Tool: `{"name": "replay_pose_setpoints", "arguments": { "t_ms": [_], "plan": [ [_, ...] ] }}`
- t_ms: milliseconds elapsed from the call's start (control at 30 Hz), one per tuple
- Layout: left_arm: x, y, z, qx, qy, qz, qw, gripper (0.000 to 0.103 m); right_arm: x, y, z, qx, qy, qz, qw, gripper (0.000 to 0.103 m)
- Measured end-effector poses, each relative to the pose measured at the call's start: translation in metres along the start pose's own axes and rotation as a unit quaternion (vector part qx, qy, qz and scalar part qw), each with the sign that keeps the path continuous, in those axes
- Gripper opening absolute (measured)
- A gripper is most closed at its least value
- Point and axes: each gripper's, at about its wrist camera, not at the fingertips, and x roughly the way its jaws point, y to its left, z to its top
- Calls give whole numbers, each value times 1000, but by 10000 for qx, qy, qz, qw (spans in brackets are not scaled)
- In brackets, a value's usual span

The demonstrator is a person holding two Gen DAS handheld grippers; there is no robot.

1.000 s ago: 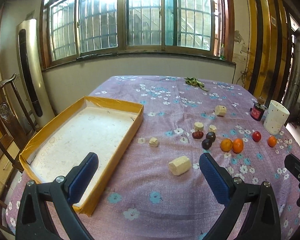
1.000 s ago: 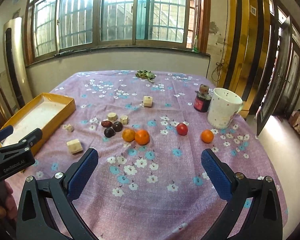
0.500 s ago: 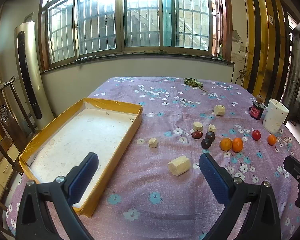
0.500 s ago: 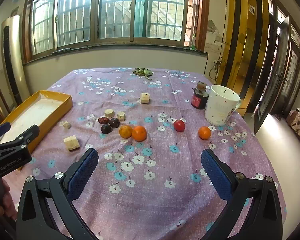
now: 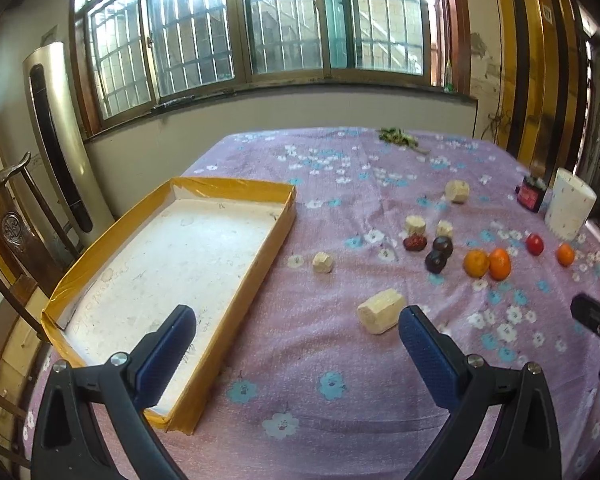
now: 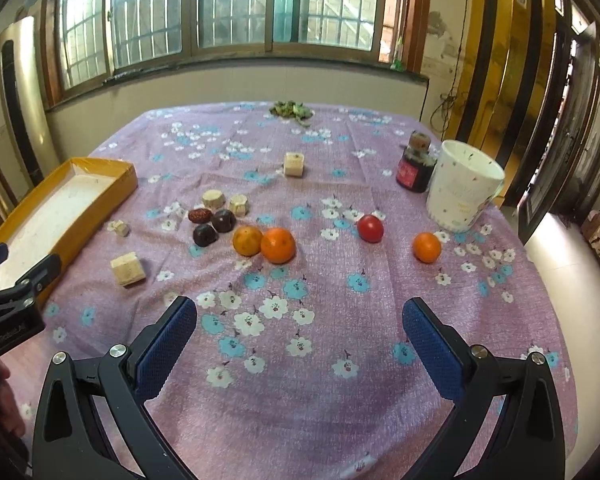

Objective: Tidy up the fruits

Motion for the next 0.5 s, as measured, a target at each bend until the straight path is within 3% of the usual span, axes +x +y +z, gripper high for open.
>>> {"name": "replay_pose_setpoints", "arguments": {
  "t_ms": [100,267,500],
  "plan": [
    [12,-4,-2,252,283,50,9993,103,29,-4,10,-34,252,70,9997,103],
    [19,-6,-1,484,437,46,9979,103,72,-3,29,-126,502,404,9978,103],
    [29,-8,10,601,739,-280,9951,103,122,-9,40,-183,987,920,9907,76]
  ]
}}
